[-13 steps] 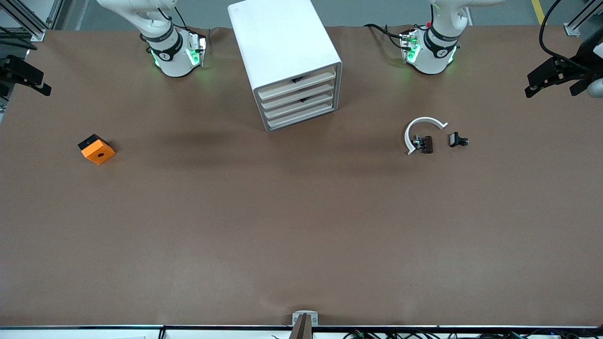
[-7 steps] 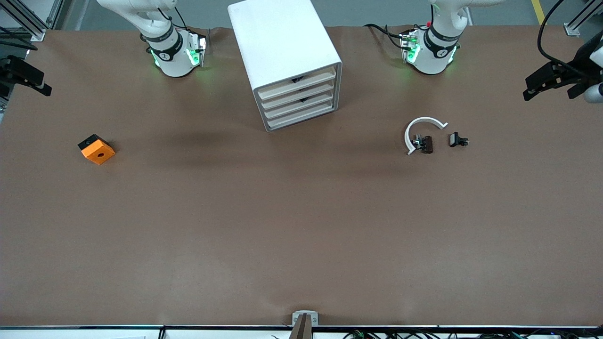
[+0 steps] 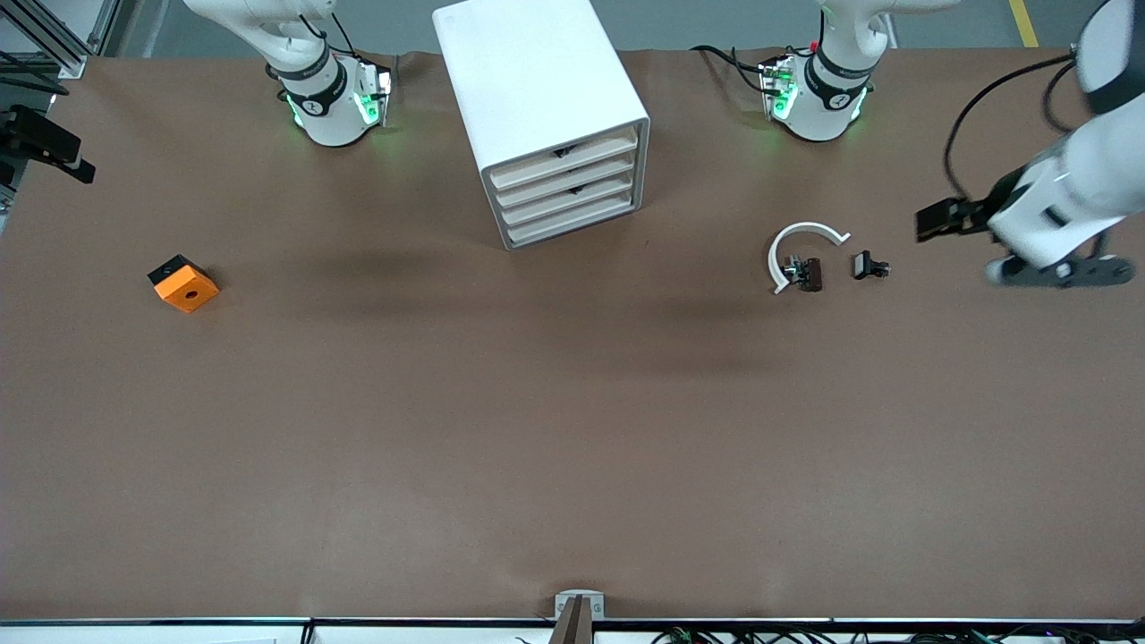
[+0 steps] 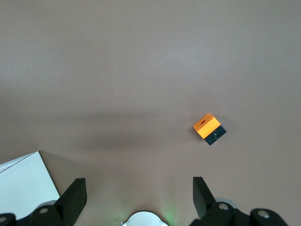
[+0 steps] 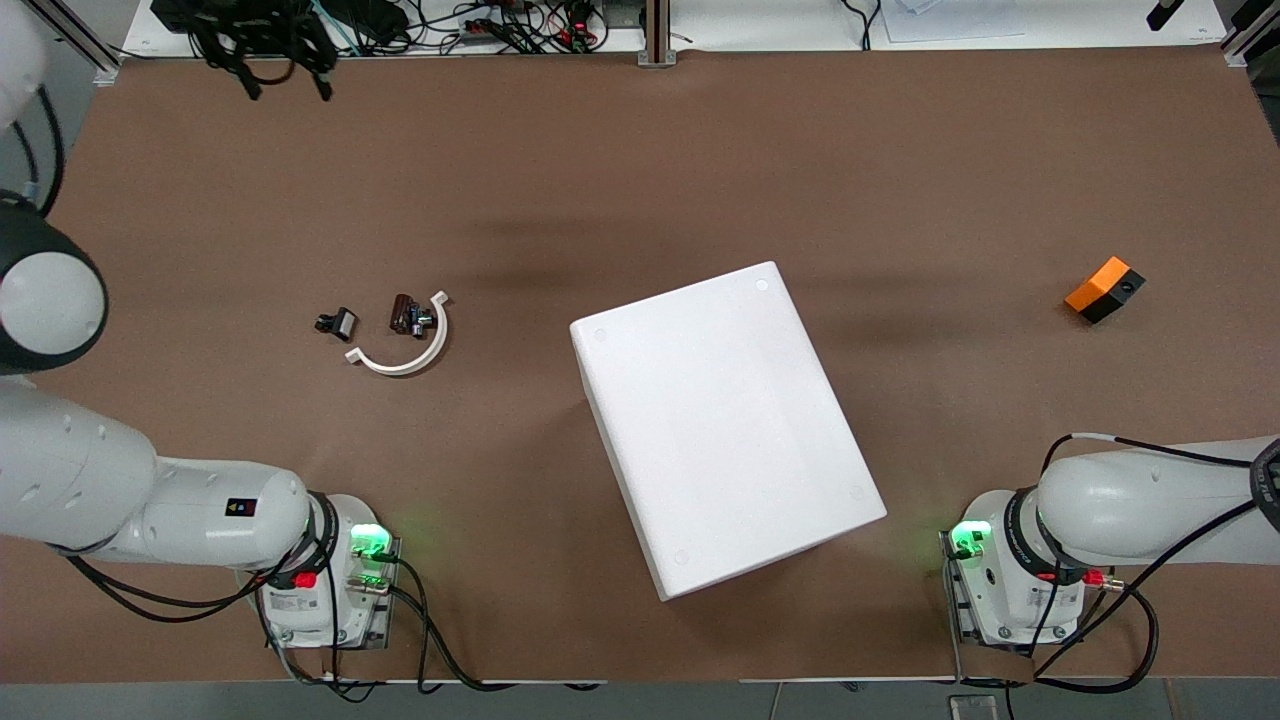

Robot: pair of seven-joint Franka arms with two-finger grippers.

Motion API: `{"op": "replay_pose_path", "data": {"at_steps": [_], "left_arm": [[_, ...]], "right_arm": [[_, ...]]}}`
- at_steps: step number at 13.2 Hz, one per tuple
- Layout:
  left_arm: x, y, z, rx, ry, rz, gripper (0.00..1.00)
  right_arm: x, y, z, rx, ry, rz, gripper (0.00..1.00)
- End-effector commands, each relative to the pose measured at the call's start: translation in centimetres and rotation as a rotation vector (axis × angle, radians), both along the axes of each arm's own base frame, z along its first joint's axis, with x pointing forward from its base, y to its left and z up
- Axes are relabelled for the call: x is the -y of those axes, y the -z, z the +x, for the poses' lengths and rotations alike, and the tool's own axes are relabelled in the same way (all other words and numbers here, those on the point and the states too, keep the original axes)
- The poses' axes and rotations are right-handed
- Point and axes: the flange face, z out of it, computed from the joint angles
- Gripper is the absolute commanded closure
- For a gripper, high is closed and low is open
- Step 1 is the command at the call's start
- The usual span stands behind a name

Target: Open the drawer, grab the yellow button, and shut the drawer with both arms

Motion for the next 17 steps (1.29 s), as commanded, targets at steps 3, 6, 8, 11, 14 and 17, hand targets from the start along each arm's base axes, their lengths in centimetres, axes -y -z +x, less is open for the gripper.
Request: {"op": "replay_pose_path", "data": {"at_steps": [3,6,8,11,14,17], "left_arm": [[8.7,7.9,1.8,-0.081,-0.251,0.08,0.0],[14.5,12.5,1.3,-0.107,-0.446,0.172,0.0],[18.3,15.4,0.5,-0.119,-0.559,0.236,0.0],[23.4,19.9,-1.2,-0.155,-0.728,0.313,0.0],[27.8,22.6,-4.0,-0.234,-0.94,0.403,0.0],[31.0,24.8,-6.4,-0.268,-1.243,0.568,0.0]], "right_arm": [[-0.4,1.9,1.3,-0.042,0.003,0.007,0.0],[-0.2,6.3,4.1,-0.115,-0.004,0.011,0.0],[0.1,8.9,5.5,-0.166,-0.004,0.002,0.0],[1.2,11.6,6.7,-0.208,0.013,-0.005,0.0],[1.4,12.0,7.1,-0.206,0.024,-0.008,0.0],[0.8,11.6,7.2,-0.199,0.045,-0.005,0.0]]}}
